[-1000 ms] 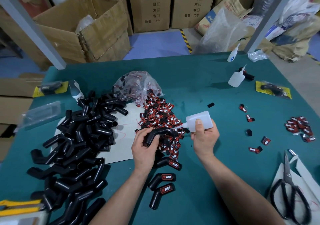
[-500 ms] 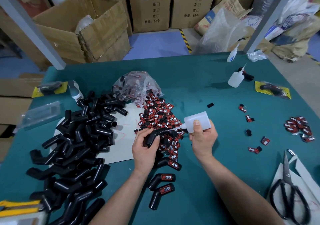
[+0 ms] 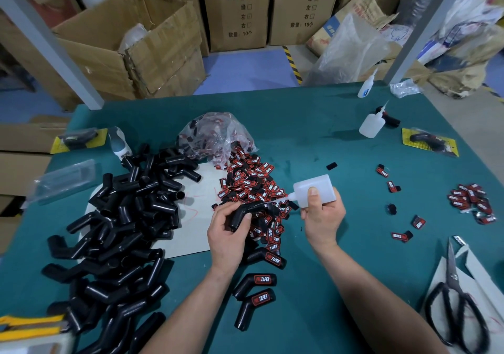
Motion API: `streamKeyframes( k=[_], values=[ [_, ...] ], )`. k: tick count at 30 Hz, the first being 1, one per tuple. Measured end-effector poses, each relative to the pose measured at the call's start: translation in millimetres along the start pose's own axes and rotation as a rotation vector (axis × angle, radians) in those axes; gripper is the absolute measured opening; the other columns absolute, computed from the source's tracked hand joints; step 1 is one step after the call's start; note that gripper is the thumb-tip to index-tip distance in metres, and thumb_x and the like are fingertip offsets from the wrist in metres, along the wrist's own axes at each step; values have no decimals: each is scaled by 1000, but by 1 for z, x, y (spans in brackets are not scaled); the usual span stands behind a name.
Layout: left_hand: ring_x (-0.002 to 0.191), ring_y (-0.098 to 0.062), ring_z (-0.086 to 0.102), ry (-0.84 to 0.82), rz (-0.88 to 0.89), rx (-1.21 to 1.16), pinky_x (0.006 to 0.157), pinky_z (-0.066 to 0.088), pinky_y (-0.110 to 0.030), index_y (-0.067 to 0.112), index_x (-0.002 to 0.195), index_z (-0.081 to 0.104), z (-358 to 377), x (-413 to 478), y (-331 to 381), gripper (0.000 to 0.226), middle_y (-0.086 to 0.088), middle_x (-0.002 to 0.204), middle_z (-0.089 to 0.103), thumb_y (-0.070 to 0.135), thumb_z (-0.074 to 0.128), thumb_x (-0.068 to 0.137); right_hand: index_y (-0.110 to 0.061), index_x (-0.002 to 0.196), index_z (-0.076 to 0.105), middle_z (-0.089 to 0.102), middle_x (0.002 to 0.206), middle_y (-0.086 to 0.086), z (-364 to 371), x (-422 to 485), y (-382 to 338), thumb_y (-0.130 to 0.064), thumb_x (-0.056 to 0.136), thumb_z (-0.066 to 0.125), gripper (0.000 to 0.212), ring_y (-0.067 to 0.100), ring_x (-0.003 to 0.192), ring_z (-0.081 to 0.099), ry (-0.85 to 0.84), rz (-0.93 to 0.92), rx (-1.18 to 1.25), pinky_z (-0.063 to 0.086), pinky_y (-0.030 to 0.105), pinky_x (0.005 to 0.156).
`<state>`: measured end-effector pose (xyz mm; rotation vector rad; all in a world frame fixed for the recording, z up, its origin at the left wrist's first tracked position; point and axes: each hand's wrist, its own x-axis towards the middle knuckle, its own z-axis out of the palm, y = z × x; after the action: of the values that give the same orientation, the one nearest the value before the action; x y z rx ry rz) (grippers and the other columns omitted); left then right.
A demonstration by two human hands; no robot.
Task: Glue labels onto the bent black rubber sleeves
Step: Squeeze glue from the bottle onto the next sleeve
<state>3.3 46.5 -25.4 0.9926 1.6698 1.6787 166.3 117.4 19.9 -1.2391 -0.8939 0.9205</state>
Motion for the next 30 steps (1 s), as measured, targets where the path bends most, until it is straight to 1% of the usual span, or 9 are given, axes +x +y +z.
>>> streamKeyframes(
  k=[2, 5, 11, 15, 18, 21, 25, 27, 30],
  values=[
    [110, -7, 65, -6, 8, 19, 99, 46, -16, 36, 106, 71, 0, 0, 0, 42, 18, 111, 69, 1, 82, 84, -15, 78, 51, 52, 56, 5, 0, -1, 1, -50, 75, 64, 38, 11, 34, 46, 2, 7, -7, 38, 21, 35],
    [110, -5, 65, -4, 22, 30, 99, 45, -15, 35, 106, 71, 0, 0, 1, 45, 19, 111, 69, -3, 81, 84, -15, 78, 52, 54, 54, -4, 1, -2, 3, -52, 74, 65, 39, 12, 34, 46, 8, 21, -16, 38, 22, 35],
    [110, -6, 65, -5, 12, 23, 100, 46, -16, 34, 106, 71, 0, 0, 0, 44, 15, 111, 70, -3, 81, 84, -15, 78, 52, 56, 51, -2, -1, 0, 2, -49, 77, 65, 37, 10, 34, 47, 4, -2, -6, 38, 21, 35],
    [111, -9, 66, 3, 17, 21, 102, 48, -21, 34, 107, 71, -1, 0, 0, 45, 6, 113, 71, -3, 81, 84, -15, 79, 53, 57, 51, -4, 1, -2, 2, -50, 76, 65, 38, 10, 33, 47, -2, 10, -3, 38, 20, 34],
    [111, -9, 65, 0, 19, 20, 102, 47, -20, 35, 107, 71, 0, 0, -1, 46, 11, 112, 70, -3, 82, 84, -15, 78, 52, 55, 53, -3, 1, -1, 1, -50, 77, 65, 37, 10, 33, 47, 5, -5, -2, 38, 20, 35],
    [111, -9, 65, -11, 32, 17, 102, 47, -19, 35, 107, 71, 0, -1, -1, 46, 15, 112, 69, -3, 81, 84, -14, 78, 52, 53, 56, 4, 1, -1, -1, -50, 77, 64, 38, 10, 33, 47, 5, -10, -2, 38, 20, 35],
    [111, -8, 65, -14, 64, 38, 101, 46, -17, 34, 108, 71, 0, -1, 0, 44, 5, 113, 70, -1, 80, 84, -13, 78, 51, 54, 52, -5, 2, -3, 1, -50, 74, 65, 40, 10, 33, 46, 2, 20, 1, 37, 21, 34],
    [111, -7, 65, -14, 63, 37, 101, 46, -16, 34, 109, 71, 0, 0, 0, 45, 3, 114, 70, -2, 80, 84, -13, 78, 50, 53, 54, -2, 2, -4, 1, -51, 74, 65, 41, 10, 33, 46, 1, 24, 2, 37, 20, 35],
    [111, -6, 65, -13, 51, 30, 101, 46, -16, 35, 109, 71, -1, 0, -1, 46, 7, 113, 70, -2, 81, 84, -13, 79, 51, 53, 56, 3, 1, -3, 1, -51, 75, 65, 40, 11, 33, 46, 5, 15, -7, 38, 21, 35]
  ],
)
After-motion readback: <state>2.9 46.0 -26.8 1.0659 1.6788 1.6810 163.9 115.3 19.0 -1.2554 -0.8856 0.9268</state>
